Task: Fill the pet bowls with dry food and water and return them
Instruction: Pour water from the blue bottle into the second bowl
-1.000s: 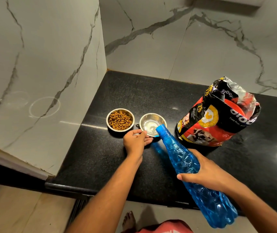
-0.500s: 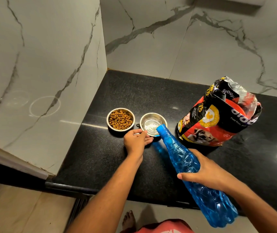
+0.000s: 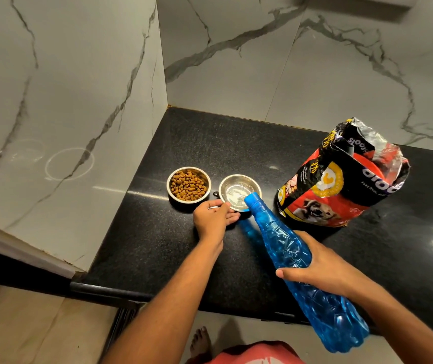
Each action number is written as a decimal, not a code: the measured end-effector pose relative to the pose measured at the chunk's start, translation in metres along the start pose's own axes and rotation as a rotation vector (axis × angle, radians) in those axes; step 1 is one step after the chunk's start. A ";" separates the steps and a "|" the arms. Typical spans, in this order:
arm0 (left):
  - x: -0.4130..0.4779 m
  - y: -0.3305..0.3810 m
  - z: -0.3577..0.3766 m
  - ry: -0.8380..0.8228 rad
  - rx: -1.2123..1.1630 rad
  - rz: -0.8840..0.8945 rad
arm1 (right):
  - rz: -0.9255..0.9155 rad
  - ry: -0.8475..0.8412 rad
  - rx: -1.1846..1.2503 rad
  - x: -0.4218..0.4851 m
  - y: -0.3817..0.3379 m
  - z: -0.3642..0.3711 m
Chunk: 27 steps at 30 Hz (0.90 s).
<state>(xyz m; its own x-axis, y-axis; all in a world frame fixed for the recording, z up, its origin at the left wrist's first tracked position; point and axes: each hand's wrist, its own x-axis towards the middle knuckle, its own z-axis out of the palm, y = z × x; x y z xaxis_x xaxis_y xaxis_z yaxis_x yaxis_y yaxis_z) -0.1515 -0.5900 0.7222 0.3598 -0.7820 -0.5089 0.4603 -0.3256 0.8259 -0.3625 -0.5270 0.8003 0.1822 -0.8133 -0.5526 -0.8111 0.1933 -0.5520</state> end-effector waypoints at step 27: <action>-0.002 0.002 -0.001 -0.028 -0.025 -0.024 | -0.144 0.182 0.110 -0.013 0.001 0.001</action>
<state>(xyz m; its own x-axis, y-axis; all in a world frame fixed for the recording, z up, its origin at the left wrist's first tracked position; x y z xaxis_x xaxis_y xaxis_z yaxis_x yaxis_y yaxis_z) -0.1503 -0.5884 0.7240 0.3257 -0.7891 -0.5207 0.4889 -0.3308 0.8072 -0.3656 -0.5161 0.8062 0.1800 -0.9203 -0.3473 -0.7171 0.1190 -0.6868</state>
